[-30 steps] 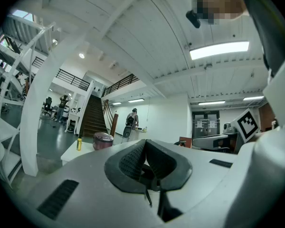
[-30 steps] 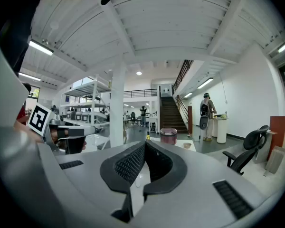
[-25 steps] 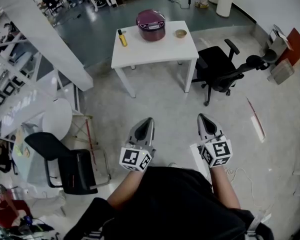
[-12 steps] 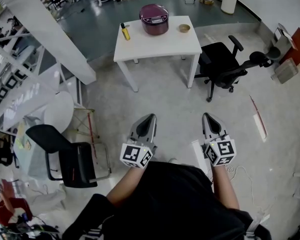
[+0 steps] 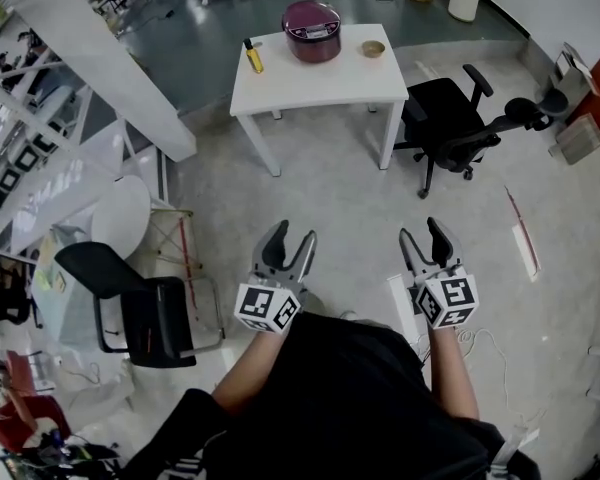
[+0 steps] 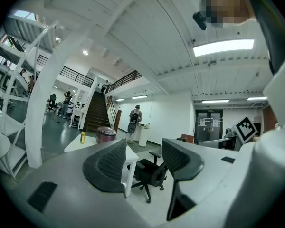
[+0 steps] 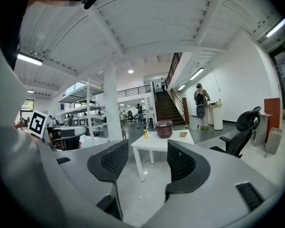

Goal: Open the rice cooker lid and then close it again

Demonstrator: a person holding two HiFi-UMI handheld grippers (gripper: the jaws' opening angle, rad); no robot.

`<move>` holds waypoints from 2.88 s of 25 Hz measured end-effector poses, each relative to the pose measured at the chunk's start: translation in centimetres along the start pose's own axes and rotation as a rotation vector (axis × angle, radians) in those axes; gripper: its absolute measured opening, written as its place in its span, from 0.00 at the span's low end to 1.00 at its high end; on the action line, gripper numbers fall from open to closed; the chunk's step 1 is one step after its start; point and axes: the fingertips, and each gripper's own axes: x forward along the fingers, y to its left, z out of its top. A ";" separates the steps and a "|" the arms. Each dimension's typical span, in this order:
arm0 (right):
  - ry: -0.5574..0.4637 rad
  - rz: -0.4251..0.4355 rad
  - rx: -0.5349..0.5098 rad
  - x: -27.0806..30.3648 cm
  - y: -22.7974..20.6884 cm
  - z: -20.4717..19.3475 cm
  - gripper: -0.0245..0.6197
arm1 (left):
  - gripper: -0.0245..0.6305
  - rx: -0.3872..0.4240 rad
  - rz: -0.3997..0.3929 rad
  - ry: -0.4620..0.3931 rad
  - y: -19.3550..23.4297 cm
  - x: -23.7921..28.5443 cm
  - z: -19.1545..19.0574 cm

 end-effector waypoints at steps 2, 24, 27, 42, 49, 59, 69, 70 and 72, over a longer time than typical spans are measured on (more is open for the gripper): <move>0.007 0.006 0.003 0.1 -0.3 -0.3 0.39 | 0.38 0.007 0.018 0.007 0.4 -0.2 -0.3; 0.075 0.064 0.042 13.2 -0.5 -1.3 0.38 | 0.38 -0.012 -0.067 0.034 7.7 10.0 -0.4; 0.078 0.056 0.050 17.2 -1.2 -0.5 0.38 | 0.38 -0.025 -0.105 0.034 9.6 13.8 0.3; 0.103 -0.023 0.035 37.2 -6.5 6.7 0.38 | 0.38 -0.023 -0.176 0.009 23.6 30.2 5.4; 0.132 -0.026 0.026 44.4 -6.5 7.7 0.38 | 0.38 -0.064 -0.176 0.019 29.4 34.8 6.1; 0.180 -0.011 0.004 51.5 -5.8 8.2 0.38 | 0.38 -0.102 -0.186 0.026 34.2 38.3 5.8; 0.216 0.037 -0.005 55.2 -6.7 8.0 0.38 | 0.38 -0.119 -0.133 0.031 35.6 40.0 5.0; 0.216 0.052 -0.006 55.8 -6.9 8.0 0.39 | 0.38 -0.117 -0.122 0.032 35.7 40.3 4.9; 0.216 0.085 -0.008 57.1 -7.5 8.0 0.38 | 0.38 -0.113 -0.091 0.039 36.2 40.8 4.7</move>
